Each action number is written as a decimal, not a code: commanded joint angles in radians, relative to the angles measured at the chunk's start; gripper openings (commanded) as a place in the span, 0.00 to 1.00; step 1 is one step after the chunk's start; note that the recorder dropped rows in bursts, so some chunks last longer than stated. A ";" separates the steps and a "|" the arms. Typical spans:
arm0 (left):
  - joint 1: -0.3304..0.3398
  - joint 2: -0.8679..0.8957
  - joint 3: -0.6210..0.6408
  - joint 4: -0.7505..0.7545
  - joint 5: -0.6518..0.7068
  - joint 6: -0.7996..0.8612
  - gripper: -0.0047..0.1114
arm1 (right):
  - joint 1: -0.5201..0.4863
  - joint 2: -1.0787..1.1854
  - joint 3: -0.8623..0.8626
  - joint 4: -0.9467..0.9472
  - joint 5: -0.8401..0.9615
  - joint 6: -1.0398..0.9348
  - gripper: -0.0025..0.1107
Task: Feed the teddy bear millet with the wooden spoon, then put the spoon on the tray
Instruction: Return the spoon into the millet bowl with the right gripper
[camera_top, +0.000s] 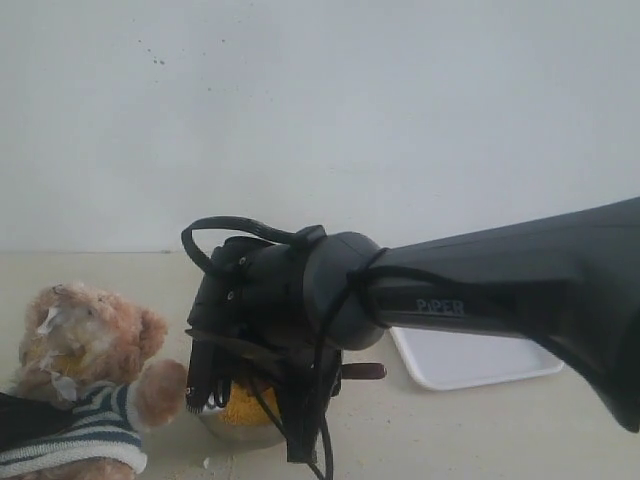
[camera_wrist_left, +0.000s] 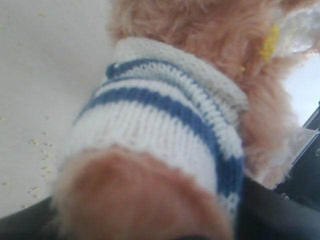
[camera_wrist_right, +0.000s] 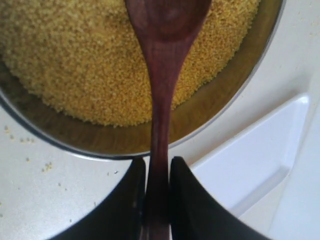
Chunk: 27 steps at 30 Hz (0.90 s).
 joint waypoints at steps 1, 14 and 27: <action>-0.008 -0.003 -0.005 -0.017 0.011 0.008 0.08 | -0.002 -0.027 0.000 0.054 -0.003 0.011 0.02; -0.008 -0.003 -0.005 -0.017 0.012 0.008 0.08 | -0.095 -0.084 0.000 0.284 -0.025 -0.046 0.02; -0.008 -0.003 -0.005 0.044 0.040 -0.004 0.08 | -0.143 -0.109 -0.002 0.397 0.020 -0.051 0.02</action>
